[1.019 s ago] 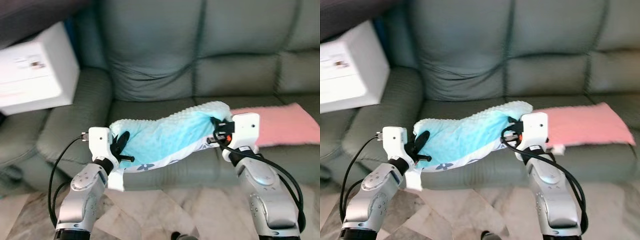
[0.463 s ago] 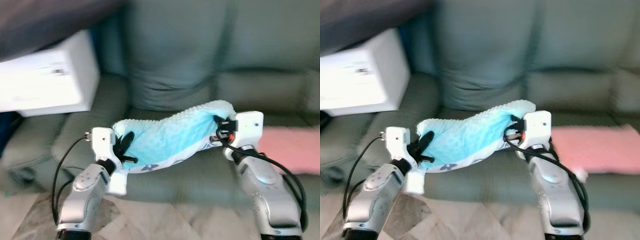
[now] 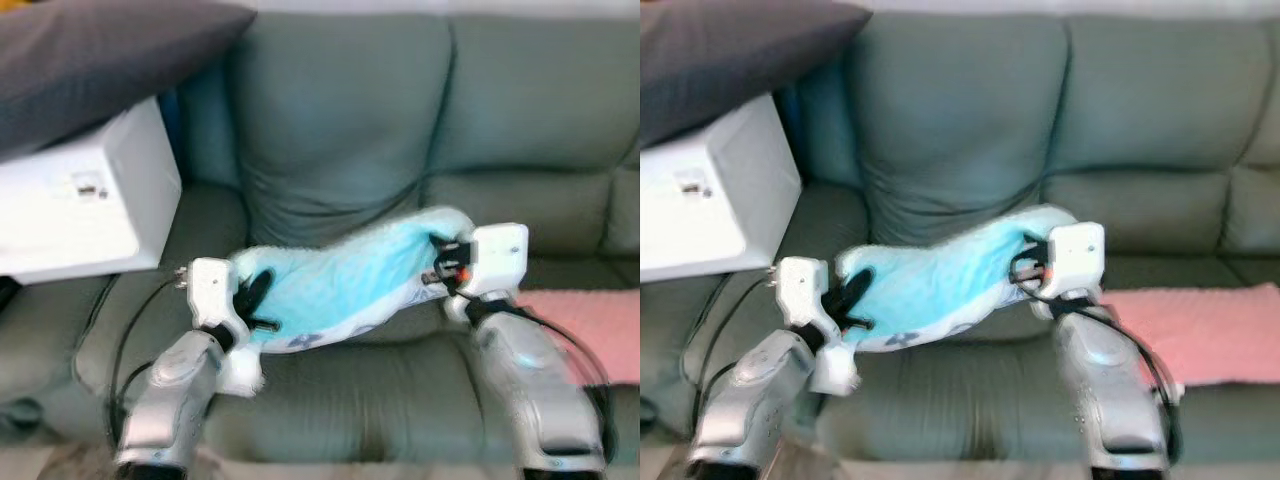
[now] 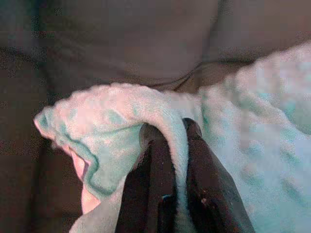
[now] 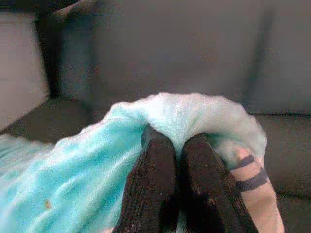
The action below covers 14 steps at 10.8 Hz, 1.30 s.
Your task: Move the pillow to the sofa
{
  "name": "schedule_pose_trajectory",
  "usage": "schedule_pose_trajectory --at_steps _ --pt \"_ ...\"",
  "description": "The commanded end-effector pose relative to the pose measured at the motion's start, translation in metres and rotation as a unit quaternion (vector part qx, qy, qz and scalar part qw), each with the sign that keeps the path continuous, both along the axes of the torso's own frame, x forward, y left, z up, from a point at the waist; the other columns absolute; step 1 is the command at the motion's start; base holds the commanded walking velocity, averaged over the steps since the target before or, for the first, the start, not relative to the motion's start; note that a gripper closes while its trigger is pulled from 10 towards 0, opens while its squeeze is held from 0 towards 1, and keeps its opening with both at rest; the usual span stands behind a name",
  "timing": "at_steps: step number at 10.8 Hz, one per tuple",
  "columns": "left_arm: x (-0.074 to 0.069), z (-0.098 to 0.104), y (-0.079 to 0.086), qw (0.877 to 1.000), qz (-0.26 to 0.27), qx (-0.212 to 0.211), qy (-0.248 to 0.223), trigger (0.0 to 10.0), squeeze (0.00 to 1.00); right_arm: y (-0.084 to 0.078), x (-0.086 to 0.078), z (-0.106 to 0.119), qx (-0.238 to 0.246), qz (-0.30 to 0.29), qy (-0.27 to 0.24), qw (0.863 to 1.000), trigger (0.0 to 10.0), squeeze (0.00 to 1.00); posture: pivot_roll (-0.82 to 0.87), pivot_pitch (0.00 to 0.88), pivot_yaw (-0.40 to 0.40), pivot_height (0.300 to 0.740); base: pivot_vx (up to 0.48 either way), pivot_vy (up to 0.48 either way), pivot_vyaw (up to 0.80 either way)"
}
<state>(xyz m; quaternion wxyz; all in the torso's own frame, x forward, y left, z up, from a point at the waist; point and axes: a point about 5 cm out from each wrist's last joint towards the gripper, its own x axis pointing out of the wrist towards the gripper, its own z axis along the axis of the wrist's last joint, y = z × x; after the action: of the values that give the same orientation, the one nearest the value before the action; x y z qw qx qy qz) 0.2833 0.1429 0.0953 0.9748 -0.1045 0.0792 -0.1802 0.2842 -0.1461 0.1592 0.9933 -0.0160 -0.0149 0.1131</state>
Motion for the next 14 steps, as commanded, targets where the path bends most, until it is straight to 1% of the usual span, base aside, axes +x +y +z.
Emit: schedule_pose_trajectory --at_steps 1,2,3,5,6,7,8,9,10,11,13,14 --pt "-0.001 0.002 -0.004 1.0 -0.01 0.005 -0.003 10.0 0.0 -0.002 0.0 0.006 0.0 0.0 -0.013 1.0 10.0 0.0 -0.19 0.081 0.028 0.74 0.0 0.0 0.0" --pt "-0.001 0.0 -0.006 1.0 -0.024 0.013 -0.002 10.0 0.0 -0.001 0.0 0.005 -0.001 -0.003 -0.012 1.0 10.0 0.0 -0.19 0.083 0.029 0.74 0.0 0.0 0.0" --pt "0.001 -0.004 -0.01 0.999 -0.032 0.024 0.0 10.0 0.0 -0.004 0.0 0.002 -0.014 -0.017 -0.006 1.0 10.0 0.0 -0.19 0.087 0.03 0.74 0.0 0.0 0.0" --pt "0.008 -0.014 -0.011 0.999 -0.03 0.044 0.001 10.0 0.0 -0.018 0.001 -0.007 -0.048 -0.066 0.014 0.997 10.0 0.0 -0.2 0.098 0.033 0.74 0.0 0.0 0.0" --pt "0.013 -0.022 -0.011 0.998 -0.026 0.055 0.003 10.0 0.0 -0.031 -0.001 -0.014 -0.056 -0.104 0.032 0.992 10.0 0.0 -0.2 0.112 0.038 0.74 0.0 0.0 0.0" --pt "0.017 -0.027 -0.012 0.998 -0.021 0.053 0.007 10.0 0.0 -0.035 -0.003 -0.02 -0.061 -0.117 0.047 0.99 10.0 0.0 -0.21 0.126 0.043 0.74 0.0 0.0 0.0" --pt "0.023 -0.028 -0.022 0.999 -0.024 0.038 0.006 10.0 0.0 -0.043 -0.007 -0.024 -0.065 -0.146 0.058 0.985 10.0 0.0 -0.22 0.156 0.057 0.74 0.0 0.0 0.0" --pt "0.025 -0.028 -0.027 0.999 -0.028 0.031 0.007 10.0 0.0 -0.048 -0.008 -0.026 -0.062 -0.162 0.06 0.983 10.0 0.0 -0.22 0.168 0.063 0.74 0.0 0.0 0.0" --pt "0.027 -0.029 -0.033 0.999 -0.04 0.03 0.0 10.0 0.0 -0.053 -0.014 -0.027 -0.063 -0.18 0.061 0.98 10.0 0.0 -0.23 0.193 0.074 0.74 0.0 0.0 0.0" --pt "0.029 -0.033 -0.041 0.998 -0.048 0.04 0.004 10.0 0.0 -0.059 -0.021 -0.029 -0.06 -0.192 0.063 0.978 10.0 0.0 -0.24 0.226 0.087 0.74 0.0 0.0 0.0" --pt "0.029 -0.04 -0.044 0.999 -0.036 0.038 0.006 10.0 0.0 -0.058 -0.031 -0.035 -0.054 -0.193 0.07 0.977 10.0 0.0 -0.24 0.291 0.099 0.74 0.0 0.0 0.0" --pt "0.032 -0.044 -0.042 0.999 -0.019 0.046 0.016 10.0 0.0 -0.058 -0.03 -0.04 -0.053 -0.19 0.077 0.977 10.0 0.0 -0.24 0.317 0.102 0.74 0.0 0.0 0.0"
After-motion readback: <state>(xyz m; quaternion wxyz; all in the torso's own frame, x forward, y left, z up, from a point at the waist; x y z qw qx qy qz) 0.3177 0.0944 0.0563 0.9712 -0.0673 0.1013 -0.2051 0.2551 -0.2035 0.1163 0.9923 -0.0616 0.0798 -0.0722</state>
